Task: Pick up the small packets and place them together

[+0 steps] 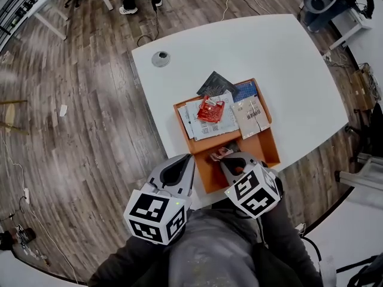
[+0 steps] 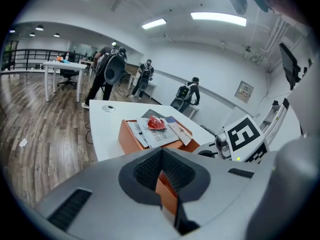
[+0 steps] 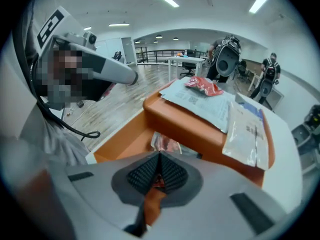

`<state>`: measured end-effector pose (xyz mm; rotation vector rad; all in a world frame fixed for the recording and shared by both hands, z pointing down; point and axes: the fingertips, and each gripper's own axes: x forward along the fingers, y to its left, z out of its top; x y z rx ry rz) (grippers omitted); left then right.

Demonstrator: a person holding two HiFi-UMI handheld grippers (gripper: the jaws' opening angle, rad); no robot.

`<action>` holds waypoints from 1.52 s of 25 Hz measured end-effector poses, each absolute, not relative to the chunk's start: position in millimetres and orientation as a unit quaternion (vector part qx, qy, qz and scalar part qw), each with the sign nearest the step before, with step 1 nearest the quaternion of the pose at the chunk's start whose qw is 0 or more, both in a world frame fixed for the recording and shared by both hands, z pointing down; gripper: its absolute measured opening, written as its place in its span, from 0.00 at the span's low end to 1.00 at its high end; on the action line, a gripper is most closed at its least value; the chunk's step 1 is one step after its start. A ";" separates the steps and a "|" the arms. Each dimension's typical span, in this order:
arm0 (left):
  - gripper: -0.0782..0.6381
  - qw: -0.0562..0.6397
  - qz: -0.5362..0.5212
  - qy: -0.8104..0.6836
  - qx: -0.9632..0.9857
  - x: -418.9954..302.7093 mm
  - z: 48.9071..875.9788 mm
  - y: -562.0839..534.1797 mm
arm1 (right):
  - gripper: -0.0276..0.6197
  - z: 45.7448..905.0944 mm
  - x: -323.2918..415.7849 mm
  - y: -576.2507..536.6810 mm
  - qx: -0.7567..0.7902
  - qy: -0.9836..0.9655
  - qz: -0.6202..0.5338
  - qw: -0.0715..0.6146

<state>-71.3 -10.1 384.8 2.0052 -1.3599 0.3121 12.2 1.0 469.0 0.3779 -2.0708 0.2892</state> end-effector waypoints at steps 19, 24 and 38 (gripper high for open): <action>0.10 0.285 0.082 -0.530 0.794 -54.6 336.1 -11.4 | 0.05 363.4 10.2 -17.5 0.204 -0.893 0.043 0.400; 0.10 0.285 0.076 -0.549 0.782 -58.2 332.4 -27.2 | 0.05 344.9 29.6 -76.7 0.242 -0.888 0.037 0.389; 0.10 0.339 0.064 -0.597 0.724 -86.7 361.7 -49.7 | 0.07 388.3 12.8 -141.2 0.205 -0.884 0.088 0.410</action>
